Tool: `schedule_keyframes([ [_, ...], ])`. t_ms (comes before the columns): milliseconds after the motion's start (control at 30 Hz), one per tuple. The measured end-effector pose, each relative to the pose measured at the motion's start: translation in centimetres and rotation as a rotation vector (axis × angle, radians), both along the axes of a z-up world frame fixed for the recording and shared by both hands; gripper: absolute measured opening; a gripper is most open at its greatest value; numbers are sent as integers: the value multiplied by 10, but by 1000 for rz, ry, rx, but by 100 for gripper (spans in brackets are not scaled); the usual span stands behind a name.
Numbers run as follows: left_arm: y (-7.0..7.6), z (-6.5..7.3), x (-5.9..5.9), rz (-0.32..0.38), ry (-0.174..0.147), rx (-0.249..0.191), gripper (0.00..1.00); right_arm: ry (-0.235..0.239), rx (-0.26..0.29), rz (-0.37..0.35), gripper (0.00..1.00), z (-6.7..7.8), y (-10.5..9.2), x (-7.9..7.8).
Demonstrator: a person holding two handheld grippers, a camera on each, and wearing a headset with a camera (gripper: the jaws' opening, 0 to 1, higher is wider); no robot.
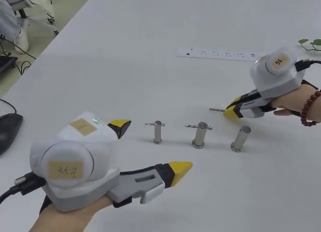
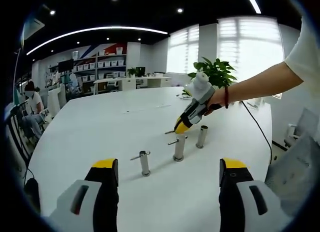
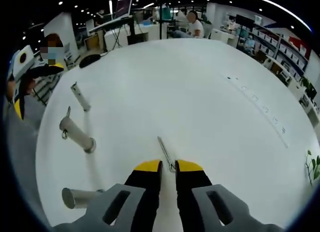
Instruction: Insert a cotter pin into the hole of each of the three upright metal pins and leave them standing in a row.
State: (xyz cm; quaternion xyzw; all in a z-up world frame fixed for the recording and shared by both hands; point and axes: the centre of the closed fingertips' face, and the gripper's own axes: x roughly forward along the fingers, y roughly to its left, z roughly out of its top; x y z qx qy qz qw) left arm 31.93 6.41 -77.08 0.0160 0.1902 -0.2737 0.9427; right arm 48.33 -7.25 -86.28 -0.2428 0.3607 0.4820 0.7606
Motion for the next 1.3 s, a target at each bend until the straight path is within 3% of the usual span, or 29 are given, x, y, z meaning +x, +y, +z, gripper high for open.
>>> schedule_keyframes([
  [167,2,-3,-1,7,10,12,81,10,-22,29,11,-1,1,0],
  [400,3,-4,-2,9,16,19,79,11,-109,81,6,-3,1,-1],
  [767,5,-2,-3,6,14,21,77,-52,-220,168,3,-3,3,-1],
  [1033,7,2,-3,5,8,22,75,-89,-226,177,2,5,2,-3],
  [1300,6,7,0,-3,2,18,70,-161,-205,200,2,28,7,-8],
])
